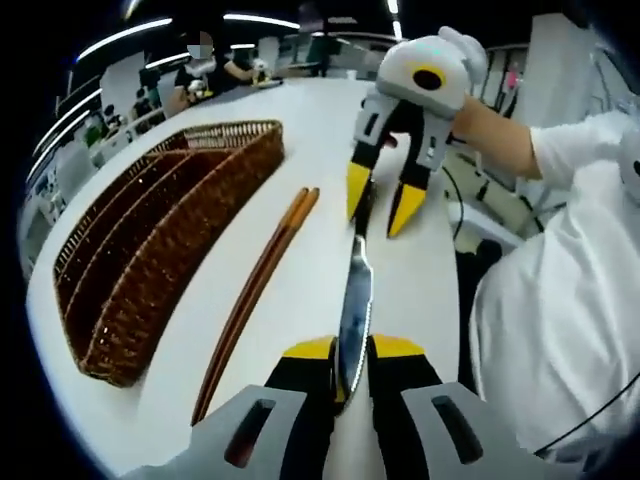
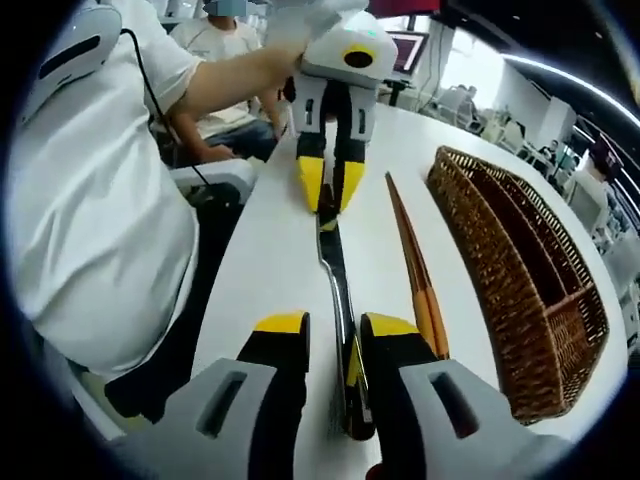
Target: Arrange the knives, forks, and spoons in their matching storage slots by inserting each utensil handle-first until every utensil is classified and aligned in the correct compartment
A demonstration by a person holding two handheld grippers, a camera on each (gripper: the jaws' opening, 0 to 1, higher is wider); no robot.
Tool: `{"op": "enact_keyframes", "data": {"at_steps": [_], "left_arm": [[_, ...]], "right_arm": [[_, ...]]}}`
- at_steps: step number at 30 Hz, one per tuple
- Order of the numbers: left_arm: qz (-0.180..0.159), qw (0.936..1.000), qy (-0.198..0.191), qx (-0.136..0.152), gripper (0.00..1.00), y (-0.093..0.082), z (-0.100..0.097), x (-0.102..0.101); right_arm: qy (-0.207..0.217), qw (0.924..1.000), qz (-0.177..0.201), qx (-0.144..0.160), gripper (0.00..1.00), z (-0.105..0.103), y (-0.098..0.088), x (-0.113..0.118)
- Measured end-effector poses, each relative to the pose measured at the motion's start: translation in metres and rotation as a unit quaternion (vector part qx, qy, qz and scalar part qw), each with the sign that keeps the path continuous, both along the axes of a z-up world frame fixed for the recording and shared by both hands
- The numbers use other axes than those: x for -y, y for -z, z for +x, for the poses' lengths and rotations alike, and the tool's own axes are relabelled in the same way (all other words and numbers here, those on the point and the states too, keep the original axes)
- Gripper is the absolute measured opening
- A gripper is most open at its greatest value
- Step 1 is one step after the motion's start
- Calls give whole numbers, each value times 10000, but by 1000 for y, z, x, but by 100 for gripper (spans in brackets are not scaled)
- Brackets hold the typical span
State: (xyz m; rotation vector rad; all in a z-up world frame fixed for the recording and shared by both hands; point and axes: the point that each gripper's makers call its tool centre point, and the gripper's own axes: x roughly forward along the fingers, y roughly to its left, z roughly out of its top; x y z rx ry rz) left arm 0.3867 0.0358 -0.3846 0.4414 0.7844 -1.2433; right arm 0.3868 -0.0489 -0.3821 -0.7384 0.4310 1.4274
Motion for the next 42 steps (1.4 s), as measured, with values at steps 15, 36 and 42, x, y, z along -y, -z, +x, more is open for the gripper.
{"op": "enact_keyframes", "data": {"at_steps": [15,36,42], "left_arm": [[-328,9963,-369,-707,10,-1,3,-2],[-933,9866,-604,-1198,0,-19,7,-8],[-851,9921,-495,-772,0,-17,10,-2]], "right_arm": [[-104,9954,-354,884,18,8,-3,-5],[-285,9642,-1205,2344,12,23,-1,0],[-267,9674,-1200,2214,12,23,-1,0]]}}
